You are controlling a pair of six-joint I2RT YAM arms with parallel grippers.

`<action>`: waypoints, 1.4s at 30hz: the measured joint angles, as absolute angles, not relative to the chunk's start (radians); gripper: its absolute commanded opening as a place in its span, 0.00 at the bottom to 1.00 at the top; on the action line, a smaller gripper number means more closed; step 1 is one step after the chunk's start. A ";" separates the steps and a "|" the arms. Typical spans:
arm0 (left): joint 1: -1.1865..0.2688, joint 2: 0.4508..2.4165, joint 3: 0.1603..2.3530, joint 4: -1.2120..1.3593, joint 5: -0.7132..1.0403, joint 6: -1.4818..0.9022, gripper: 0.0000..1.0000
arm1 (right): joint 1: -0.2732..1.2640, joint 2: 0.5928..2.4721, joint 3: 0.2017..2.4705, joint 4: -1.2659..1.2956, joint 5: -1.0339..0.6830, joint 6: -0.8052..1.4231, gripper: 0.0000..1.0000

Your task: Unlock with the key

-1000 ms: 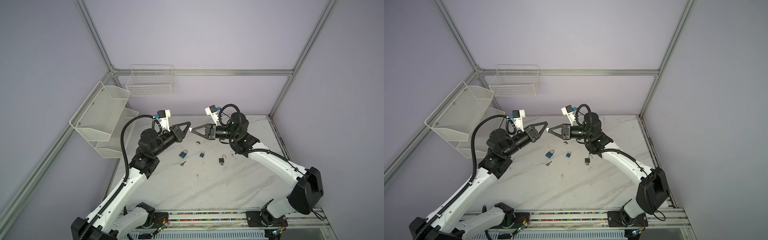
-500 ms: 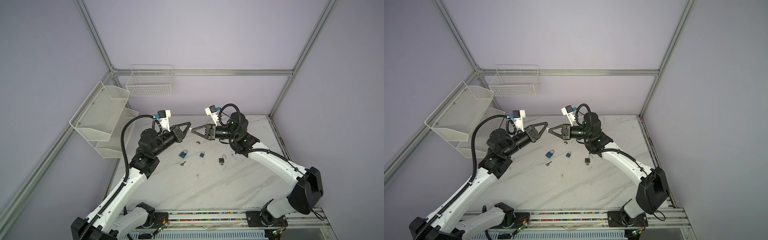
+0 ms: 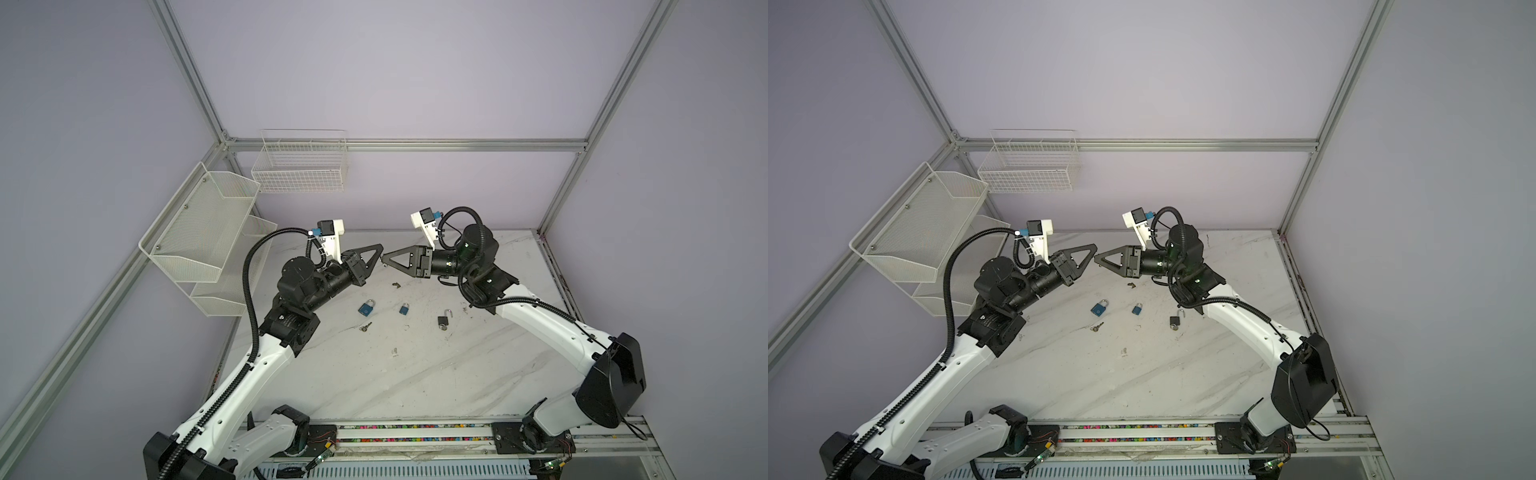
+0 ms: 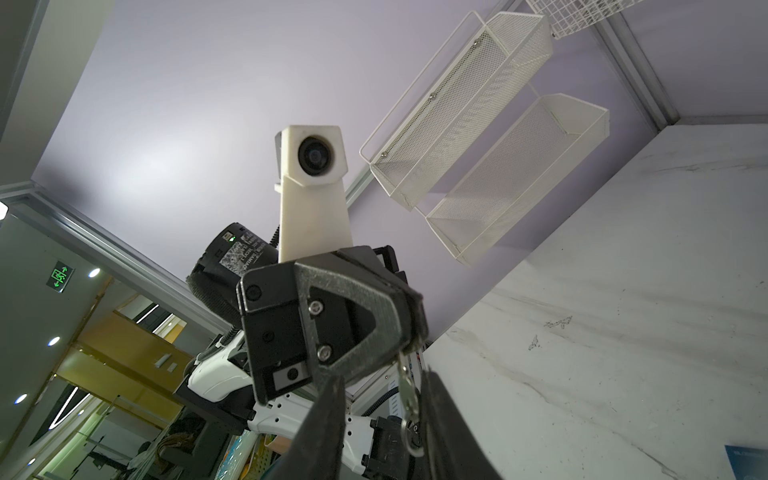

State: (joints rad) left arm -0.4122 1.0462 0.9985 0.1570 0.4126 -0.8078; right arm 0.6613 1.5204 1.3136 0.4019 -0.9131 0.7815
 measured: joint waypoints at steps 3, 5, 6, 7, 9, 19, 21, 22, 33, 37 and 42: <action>-0.412 1.049 0.999 0.163 0.416 -0.808 0.00 | 0.661 1.526 1.313 0.413 -0.915 0.784 0.32; -0.412 1.051 0.999 0.164 0.417 -0.808 0.00 | 0.661 1.532 1.313 0.417 -0.917 0.785 0.30; -0.412 1.053 0.999 0.164 0.417 -0.808 0.00 | 0.661 1.533 1.312 0.417 -0.917 0.785 0.29; -0.412 1.055 0.999 0.165 0.417 -0.808 0.00 | 0.661 1.533 1.309 0.417 -0.918 0.785 0.29; -0.412 1.058 0.999 0.166 0.417 -0.808 0.00 | 0.661 1.533 1.308 0.416 -0.918 0.783 0.27; -0.412 1.062 0.999 0.172 0.416 -0.808 0.00 | 0.661 1.533 1.297 0.414 -0.919 0.772 0.20; -0.412 1.062 0.999 0.175 0.416 -0.808 0.00 | 0.661 1.533 1.297 0.412 -0.918 0.772 0.19; -0.412 1.062 0.999 0.175 0.416 -0.808 0.00 | 0.661 1.533 1.297 0.410 -0.918 0.771 0.19; -0.412 1.060 0.999 0.174 0.411 -0.800 0.00 | 0.661 1.533 1.291 0.406 -0.912 0.768 0.02; -0.412 1.060 0.999 0.172 0.406 -0.792 0.00 | 0.661 1.533 1.291 0.406 -0.907 0.768 0.00; -0.413 1.060 0.999 0.171 0.398 -0.780 0.02 | 0.661 1.533 1.291 0.400 -0.898 0.768 0.00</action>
State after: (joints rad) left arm -0.4126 1.0603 0.9985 0.1707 0.3985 -0.7795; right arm 0.6613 1.5333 1.2915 0.4000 -0.8978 0.7677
